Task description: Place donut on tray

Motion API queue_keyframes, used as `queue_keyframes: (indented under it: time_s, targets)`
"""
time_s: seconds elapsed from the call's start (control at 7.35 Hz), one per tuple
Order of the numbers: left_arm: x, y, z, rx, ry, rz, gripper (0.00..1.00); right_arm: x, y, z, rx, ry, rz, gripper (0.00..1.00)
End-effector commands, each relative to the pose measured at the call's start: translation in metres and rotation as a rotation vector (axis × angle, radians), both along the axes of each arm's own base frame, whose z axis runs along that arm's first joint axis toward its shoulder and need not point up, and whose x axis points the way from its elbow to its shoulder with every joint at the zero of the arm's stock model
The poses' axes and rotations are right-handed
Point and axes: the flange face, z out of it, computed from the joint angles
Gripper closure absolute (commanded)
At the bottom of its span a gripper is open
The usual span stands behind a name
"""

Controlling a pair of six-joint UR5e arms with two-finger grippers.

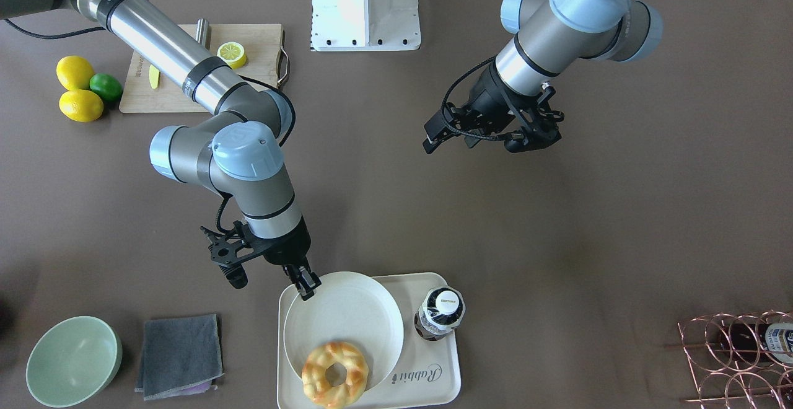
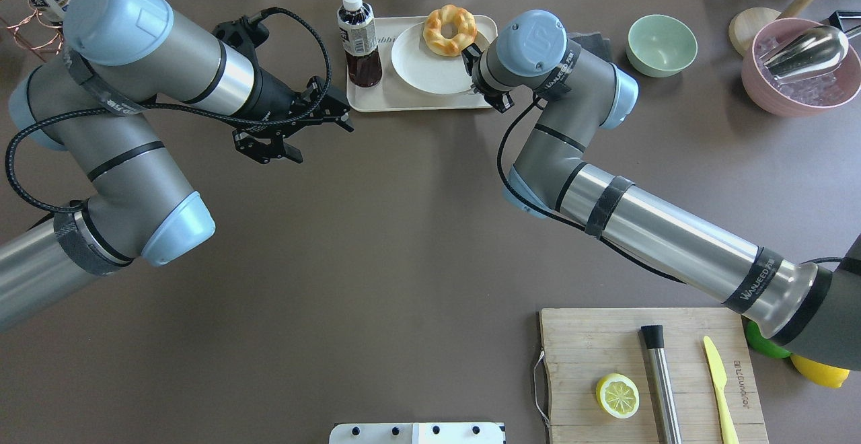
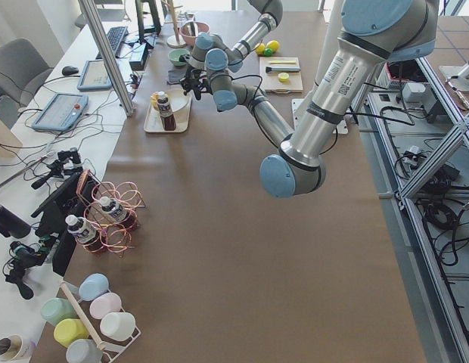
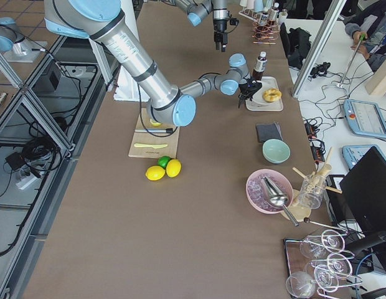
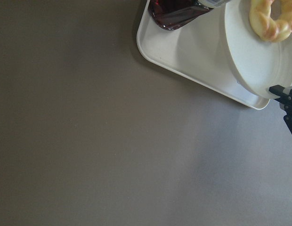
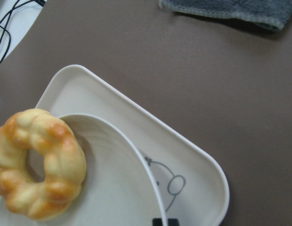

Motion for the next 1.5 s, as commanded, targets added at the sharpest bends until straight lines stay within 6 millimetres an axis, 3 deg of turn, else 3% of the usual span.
queue_keyframes:
  time_s: [0.0, 0.14, 0.27, 0.54, 0.68, 0.82, 1.09, 1.22, 1.36]
  targets:
    - [-0.003, -0.002, 0.000, 0.000, 0.000, -0.005, 0.03, -0.011, 0.005, 0.003, -0.023, -0.001, 0.054, 0.87]
    - [-0.003, -0.002, 0.000, -0.001, -0.001, -0.005, 0.03, -0.003, -0.004, -0.009, -0.018, -0.013, 0.070, 0.02]
    - [-0.007, -0.005, 0.000, -0.001, -0.001, -0.012, 0.03, 0.005, -0.013, -0.022, -0.014, -0.024, 0.075, 0.00]
    - [-0.023, -0.014, 0.007, -0.026, -0.003, -0.010, 0.03, 0.028, -0.023, -0.024, 0.051, -0.006, -0.037, 0.00]
    - [-0.041, -0.023, 0.011, -0.056, -0.013, -0.015, 0.03, 0.064, -0.034, -0.025, 0.079, -0.009, -0.126, 0.00]
    - [-0.057, -0.032, 0.018, -0.007, -0.028, 0.002, 0.03, 0.120, -0.035, -0.010, 0.115, 0.003, -0.229, 0.00]
    - [-0.092, -0.029, 0.036, 0.174, -0.183, 0.116, 0.03, 0.228, -0.015, 0.076, 0.317, 0.110, -0.448, 0.00]
    - [-0.113, -0.031, 0.036, 0.287, -0.253, 0.182, 0.03, 0.268, -0.013, 0.107, 0.397, 0.146, -0.535, 0.00]
    - [-0.146, -0.043, 0.042, 0.363, -0.311, 0.216, 0.03, 0.308, -0.010, 0.143, 0.468, 0.176, -0.619, 0.00]
